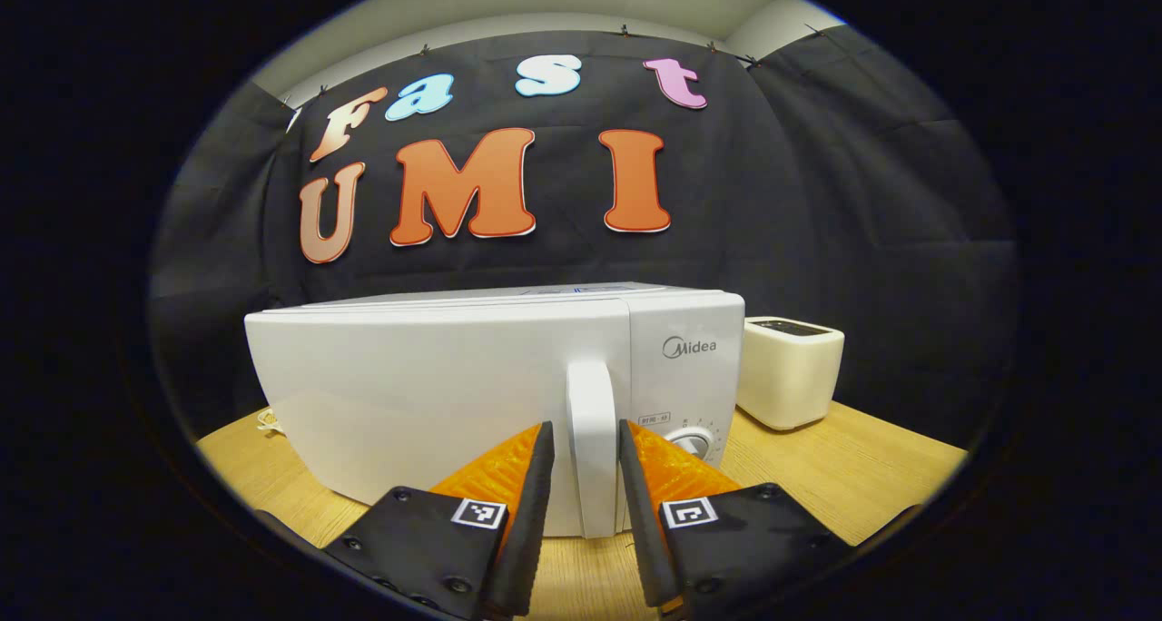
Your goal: Open the microwave oven with the left hand, put the food in, and close the microwave oven.
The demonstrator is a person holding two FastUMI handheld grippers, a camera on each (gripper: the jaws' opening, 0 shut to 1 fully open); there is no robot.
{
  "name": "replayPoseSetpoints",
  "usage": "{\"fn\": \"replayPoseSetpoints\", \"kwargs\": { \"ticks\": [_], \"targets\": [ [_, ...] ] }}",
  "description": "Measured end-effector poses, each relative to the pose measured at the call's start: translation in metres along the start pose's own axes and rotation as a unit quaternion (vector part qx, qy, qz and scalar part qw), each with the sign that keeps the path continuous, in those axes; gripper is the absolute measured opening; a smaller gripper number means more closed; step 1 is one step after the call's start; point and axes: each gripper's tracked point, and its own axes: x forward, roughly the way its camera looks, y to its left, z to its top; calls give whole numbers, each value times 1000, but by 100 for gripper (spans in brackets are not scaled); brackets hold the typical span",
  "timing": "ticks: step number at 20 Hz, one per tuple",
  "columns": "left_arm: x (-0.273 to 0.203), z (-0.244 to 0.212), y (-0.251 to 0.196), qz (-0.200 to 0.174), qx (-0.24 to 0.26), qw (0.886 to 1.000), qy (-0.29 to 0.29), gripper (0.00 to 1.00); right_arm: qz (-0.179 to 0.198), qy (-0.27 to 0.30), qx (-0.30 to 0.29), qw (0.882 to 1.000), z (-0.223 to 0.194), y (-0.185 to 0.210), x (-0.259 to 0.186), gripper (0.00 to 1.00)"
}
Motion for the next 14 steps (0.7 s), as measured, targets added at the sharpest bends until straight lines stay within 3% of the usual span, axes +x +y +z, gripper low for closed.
{"fn": "replayPoseSetpoints", "kwargs": {
  "ticks": [2, 5, 9, 11, 12, 14],
  "targets": [
    [-1, 12, -3, 12, 8, 1000, -14, 29, 1, 4, -1, 1000, 0, 0, 0, 95],
    [3, 1, -2, -16, 5, 1000, 1, 18, 3, 0, 1, 1000, 3, 3, -2, 95],
    [-2, 3, 0, -49, 7, 999, 18, 12, 7, -4, -2, 1000, 5, 8, -7, 95],
    [-30, -5, 1, -48, -22, 998, 33, 11, 7, -8, -6, 1000, 7, 10, -10, 95],
    [-46, 2, 3, -57, -14, 998, 8, 10, 7, -11, -6, 1000, 9, 12, -11, 95],
    [-81, -2, 8, -81, 3, 997, 18, 9, 18, -12, -1, 1000, 8, 22, -12, 95]
  ]
}}
